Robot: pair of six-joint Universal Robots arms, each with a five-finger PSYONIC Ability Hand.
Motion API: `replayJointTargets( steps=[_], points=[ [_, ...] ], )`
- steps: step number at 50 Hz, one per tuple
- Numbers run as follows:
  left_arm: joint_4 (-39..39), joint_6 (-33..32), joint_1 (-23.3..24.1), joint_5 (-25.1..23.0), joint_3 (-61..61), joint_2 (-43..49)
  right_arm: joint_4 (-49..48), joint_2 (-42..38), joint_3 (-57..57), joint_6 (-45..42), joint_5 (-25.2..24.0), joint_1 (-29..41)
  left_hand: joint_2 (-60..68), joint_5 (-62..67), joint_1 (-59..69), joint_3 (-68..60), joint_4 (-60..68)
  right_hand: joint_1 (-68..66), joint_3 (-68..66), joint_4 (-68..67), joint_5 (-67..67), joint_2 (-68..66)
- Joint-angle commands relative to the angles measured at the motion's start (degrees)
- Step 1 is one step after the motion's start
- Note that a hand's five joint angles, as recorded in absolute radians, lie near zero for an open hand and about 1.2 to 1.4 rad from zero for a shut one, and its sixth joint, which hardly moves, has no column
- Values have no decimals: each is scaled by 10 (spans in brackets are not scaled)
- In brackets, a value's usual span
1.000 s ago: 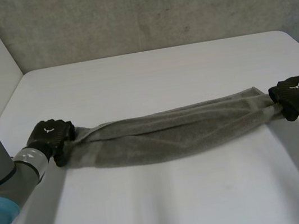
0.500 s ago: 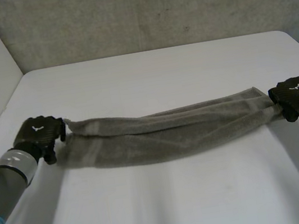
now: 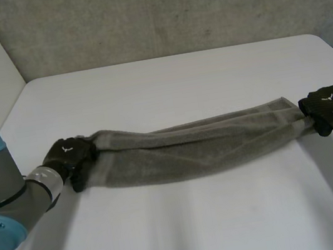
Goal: Fold the towel.
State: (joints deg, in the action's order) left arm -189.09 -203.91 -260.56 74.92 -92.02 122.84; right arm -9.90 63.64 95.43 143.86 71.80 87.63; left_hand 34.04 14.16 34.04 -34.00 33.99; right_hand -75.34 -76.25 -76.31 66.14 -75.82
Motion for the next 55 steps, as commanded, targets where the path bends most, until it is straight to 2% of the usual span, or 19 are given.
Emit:
replayJointTargets(
  steps=[1,2,3,5,6,8,11,19,28,30,31,32,33,35,44,48,55],
  points=[
    [11,0,-1,1,1,3,0,0,-1,-1,0,1,155,254,155,-155,155,-47,-38,-37,39,-42],
    [12,0,-1,1,-2,2,0,0,-1,-1,0,1,230,329,230,-231,231,-47,-38,-37,39,-42],
    [12,0,-1,1,-2,2,0,0,-1,-1,0,1,231,330,231,-231,232,-47,-38,-37,39,-42],
    [14,0,0,1,-10,-1,0,0,-1,-1,1,0,362,460,362,-362,362,-47,-38,-37,39,-42],
    [14,0,0,1,-10,-1,0,0,-1,-1,1,0,362,461,362,-363,363,-47,-38,-37,39,-42],
    [21,-1,0,3,-27,-12,0,0,-1,-1,3,-1,459,558,459,-460,460,-47,-38,-37,39,-42],
    [26,-1,0,6,-42,-29,0,0,-1,-1,4,-2,460,558,460,-460,460,-47,-38,-37,39,-42],
    [31,0,-10,4,-149,-151,1,0,0,0,7,-1,460,558,460,-460,460,-47,-38,-37,39,-42],
    [31,0,-23,5,-180,-170,1,0,1,0,7,3,460,558,460,-460,460,-47,-38,-37,39,-42],
    [32,0,-20,2,-181,-168,1,1,3,0,7,3,380,478,380,-380,380,-47,-38,-37,39,-42],
    [32,0,-20,2,-181,-168,1,1,3,0,7,3,379,478,379,-379,380,-47,-38,-37,39,-42],
    [33,0,-17,2,-182,-167,1,2,5,0,7,2,297,396,297,-298,298,-47,-38,-37,39,-42],
    [33,0,-17,2,-182,-167,1,2,5,0,7,2,297,395,297,-297,297,-47,-38,-37,39,-42],
    [36,0,-13,2,-184,-168,1,2,5,0,7,1,198,296,198,-198,198,-47,-38,-37,39,-42],
    [44,0,-11,0,-161,-194,1,3,5,0,6,1,177,276,177,-178,178,-47,-38,-37,39,-42],
    [41,4,5,3,-136,-201,1,3,5,0,6,1,154,253,154,-154,154,-47,-38,-37,39,-42],
    [17,9,27,7,-101,-153,1,6,3,0,6,-3,149,247,149,-149,149,-47,-38,-37,39,-42]
  ],
)
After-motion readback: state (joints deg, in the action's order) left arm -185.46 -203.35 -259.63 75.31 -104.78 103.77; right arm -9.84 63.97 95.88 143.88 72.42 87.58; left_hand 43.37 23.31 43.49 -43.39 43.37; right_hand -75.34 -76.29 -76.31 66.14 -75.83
